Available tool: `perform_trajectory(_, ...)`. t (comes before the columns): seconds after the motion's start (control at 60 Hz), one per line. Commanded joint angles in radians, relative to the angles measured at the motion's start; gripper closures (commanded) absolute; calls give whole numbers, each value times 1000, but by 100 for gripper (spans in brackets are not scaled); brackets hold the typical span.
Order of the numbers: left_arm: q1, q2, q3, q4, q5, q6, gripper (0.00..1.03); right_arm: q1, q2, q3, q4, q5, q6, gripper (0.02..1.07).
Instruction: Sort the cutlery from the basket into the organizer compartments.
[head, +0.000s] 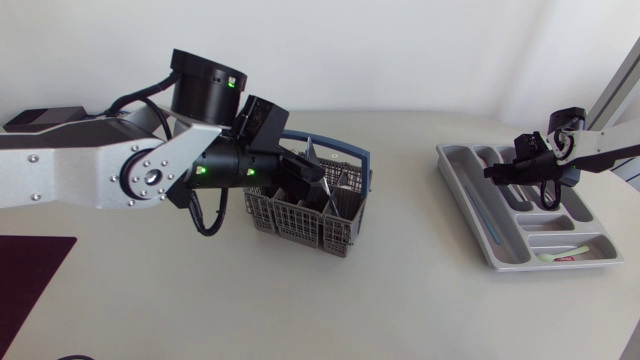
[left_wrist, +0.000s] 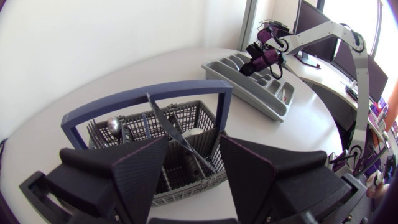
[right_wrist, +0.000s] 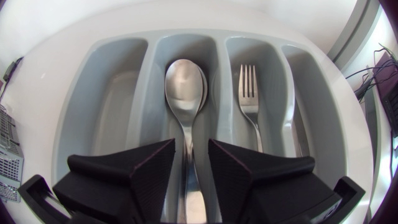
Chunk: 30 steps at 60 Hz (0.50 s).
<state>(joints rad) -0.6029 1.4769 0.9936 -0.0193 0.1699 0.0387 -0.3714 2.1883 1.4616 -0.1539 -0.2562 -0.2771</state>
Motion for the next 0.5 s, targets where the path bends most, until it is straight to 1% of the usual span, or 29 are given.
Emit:
perform_trajectory(0.0, -1, 40, -26, 18, -7, 10, 46, 9, -50, -56, -13, -6, -5, 37)
perform_trajectory(0.067, 2, 54, -26, 28, -9, 12, 46, 12, -96, -98, -4, -6, -10, 29)
perform_trajectory(0.183, 2, 74, -26, 51, -18, 12, 46, 15, -185, -168, 10, -8, -16, 21)
perform_trajectory(0.217, -1, 83, -26, 67, -36, 12, 46, 19, -214, -191, 13, -9, -16, 21)
perform_trajectory(0.333, -5, 109, -30, 104, -61, 13, 46, 28, -314, -268, 22, -12, -20, 18)
perform_trajectory(0.483, -5, 143, -26, 136, -78, 10, 46, 37, -435, -362, 30, -21, -22, 17)
